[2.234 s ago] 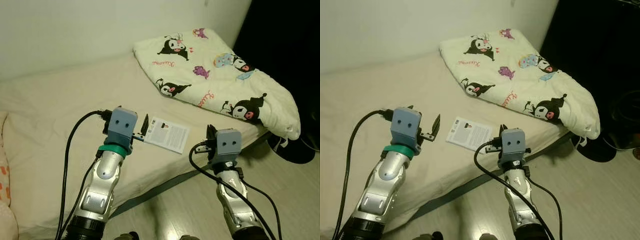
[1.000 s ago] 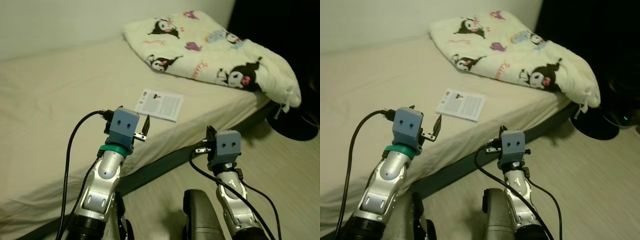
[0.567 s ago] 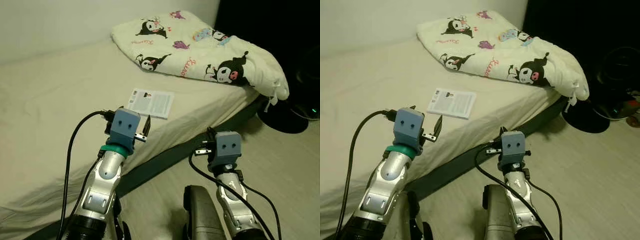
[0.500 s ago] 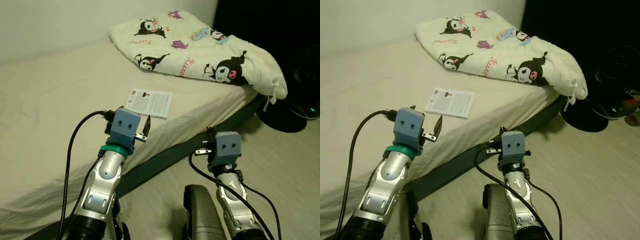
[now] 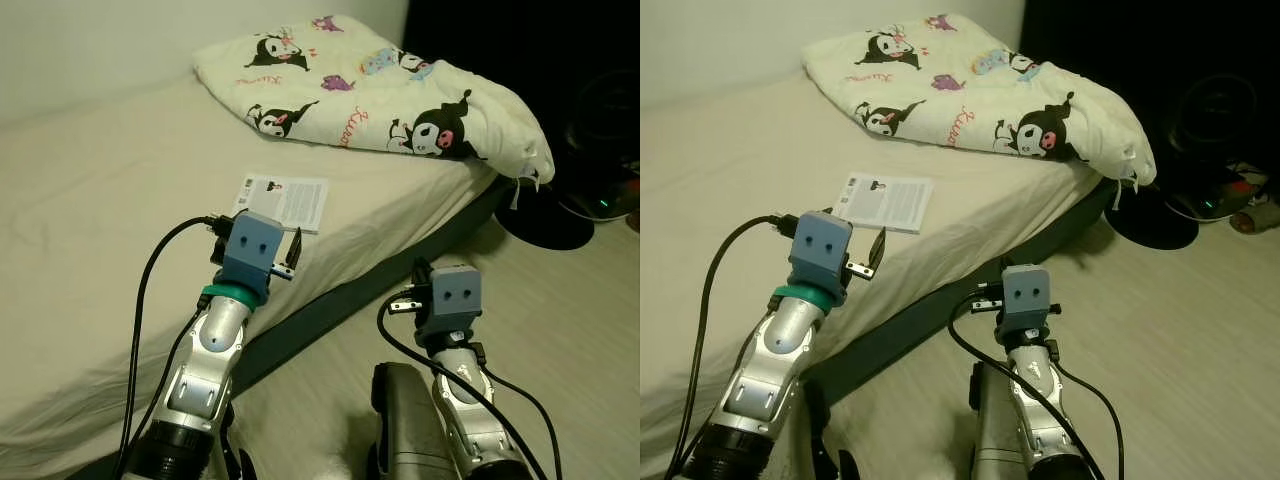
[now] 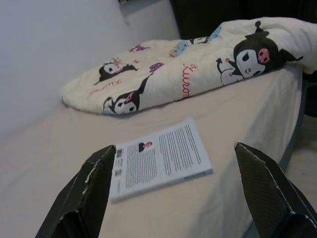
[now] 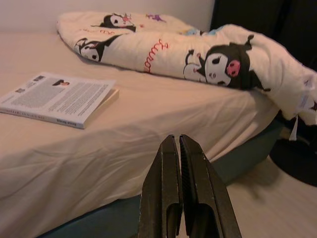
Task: Clean up the room
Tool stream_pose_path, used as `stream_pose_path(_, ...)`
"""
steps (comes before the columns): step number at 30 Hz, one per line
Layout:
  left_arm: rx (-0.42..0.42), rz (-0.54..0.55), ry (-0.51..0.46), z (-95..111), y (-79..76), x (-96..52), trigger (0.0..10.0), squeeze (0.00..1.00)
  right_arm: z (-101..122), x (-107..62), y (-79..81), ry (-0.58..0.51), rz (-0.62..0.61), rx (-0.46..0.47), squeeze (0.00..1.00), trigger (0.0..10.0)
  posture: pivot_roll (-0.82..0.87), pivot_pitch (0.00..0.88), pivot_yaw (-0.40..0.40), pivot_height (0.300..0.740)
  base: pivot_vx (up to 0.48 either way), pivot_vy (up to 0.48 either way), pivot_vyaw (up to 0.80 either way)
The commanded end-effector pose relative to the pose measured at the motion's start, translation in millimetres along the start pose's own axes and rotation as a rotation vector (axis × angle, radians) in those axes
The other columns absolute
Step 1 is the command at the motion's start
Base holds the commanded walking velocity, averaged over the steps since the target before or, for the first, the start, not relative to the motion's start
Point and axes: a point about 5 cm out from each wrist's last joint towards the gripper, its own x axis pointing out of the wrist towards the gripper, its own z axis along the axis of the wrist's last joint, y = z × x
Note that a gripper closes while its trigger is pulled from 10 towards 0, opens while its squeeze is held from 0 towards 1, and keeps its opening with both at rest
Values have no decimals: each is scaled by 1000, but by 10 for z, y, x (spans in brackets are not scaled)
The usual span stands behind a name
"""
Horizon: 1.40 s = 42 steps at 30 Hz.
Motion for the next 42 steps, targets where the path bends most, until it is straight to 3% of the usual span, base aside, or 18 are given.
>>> stream_pose_path(1,34,5,6,-18,39,56,10000,0,17,49,72,-4,20,8,0,10000,-86,135,71,429,0,0,0)
stream_pose_path(12,117,77,96,-175,322,138,10000,0,61,130,224,-11,67,34,0,10000,-46,190,76,420,0,0,0)
stream_pose_path(14,182,111,129,-235,444,166,10000,0,38,107,289,2,96,42,0,10000,-24,228,69,420,0,0,0)
stream_pose_path(18,250,136,153,-290,535,221,10000,0,36,104,359,6,128,47,0,10000,-20,258,60,420,0,0,0)
stream_pose_path(21,271,143,159,-306,559,232,10000,0,43,109,371,4,136,47,0,10000,-24,262,56,420,0,0,0)
stream_pose_path(23,337,151,158,-330,641,245,10000,0,77,148,348,-5,137,43,0,10000,-35,268,46,420,0,0,0)
stream_pose_path(26,350,147,155,-331,650,243,10000,0,82,155,336,-7,135,41,0,10000,-37,268,45,420,0,0,0)
stream_pose_path(27,403,118,137,-342,641,226,10000,0,80,151,293,-7,129,35,0,10000,-44,273,40,420,0,0,0)
stream_pose_path(31,472,84,110,-355,597,213,10000,0,69,136,271,-3,129,29,0,10000,-45,279,37,420,0,0,0)
stream_pose_path(32,500,70,97,-358,571,209,10000,0,65,129,268,-1,130,28,0,10000,-45,279,37,420,0,0,0)
stream_pose_path(34,665,17,65,-395,469,219,10000,0,67,119,289,0,137,29,0,10000,-51,295,31,420,0,0,0)
stream_pose_path(37,722,-8,52,-412,432,228,10000,0,73,119,300,-1,140,30,0,10000,-52,300,28,420,0,0,0)
stream_pose_path(38,805,-46,42,-434,373,266,10000,0,86,123,311,-2,144,33,0,10000,-52,312,26,420,0,0,0)
stream_pose_path(42,874,-71,63,-470,289,345,10000,0,88,119,314,0,149,33,0,10000,-54,325,23,420,0,0,0)
